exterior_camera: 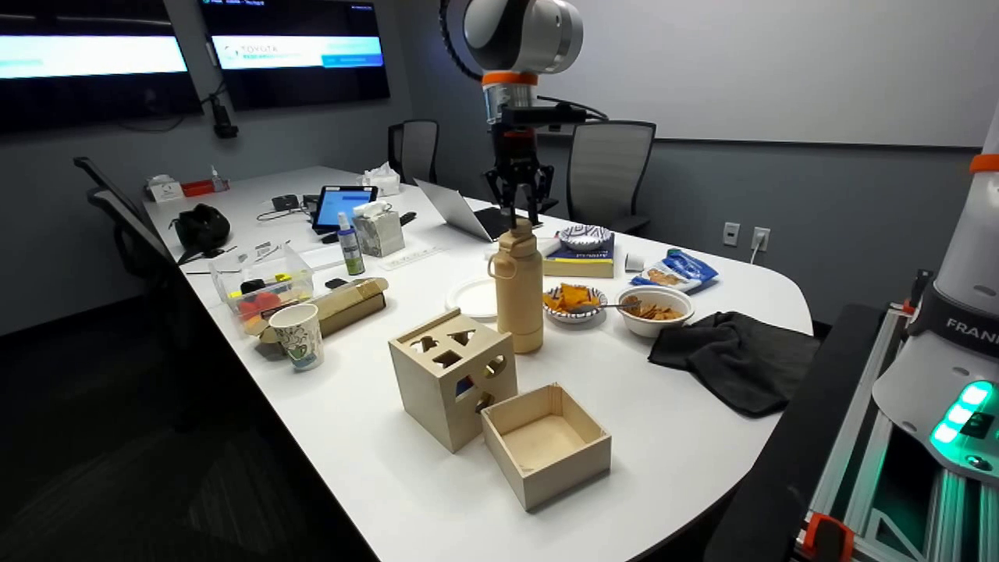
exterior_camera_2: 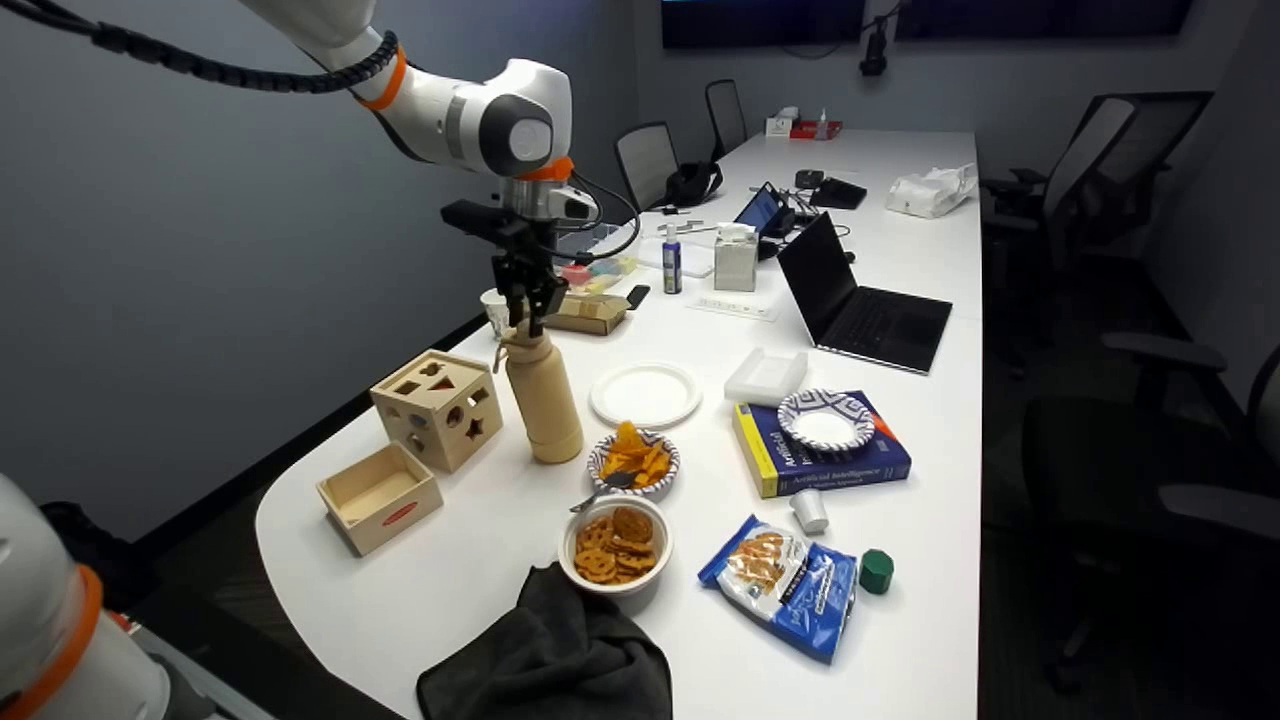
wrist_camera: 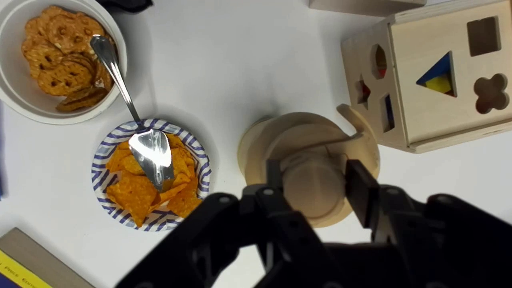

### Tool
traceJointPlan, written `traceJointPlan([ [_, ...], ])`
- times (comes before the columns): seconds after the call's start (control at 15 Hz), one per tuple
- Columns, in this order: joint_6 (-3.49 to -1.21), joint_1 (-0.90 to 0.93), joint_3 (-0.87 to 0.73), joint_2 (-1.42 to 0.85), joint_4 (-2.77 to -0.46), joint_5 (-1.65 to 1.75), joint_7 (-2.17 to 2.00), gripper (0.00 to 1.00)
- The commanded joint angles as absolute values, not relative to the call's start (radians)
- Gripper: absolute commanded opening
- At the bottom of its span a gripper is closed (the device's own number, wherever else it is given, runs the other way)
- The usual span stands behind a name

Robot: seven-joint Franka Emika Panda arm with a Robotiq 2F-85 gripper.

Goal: Turn the brown bottle to the left

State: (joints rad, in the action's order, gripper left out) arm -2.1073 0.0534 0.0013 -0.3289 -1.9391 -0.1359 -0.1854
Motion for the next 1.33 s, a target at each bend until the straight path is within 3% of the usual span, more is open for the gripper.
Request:
traceJointPlan([
  [0.0, -2.052, 0.051, 0.013, -0.405, -1.857, -0.12, -0.158, 0.19],
  [1.27, -1.842, 0.04, 0.054, -0.561, -1.63, -0.032, 0.193, 0.19],
])
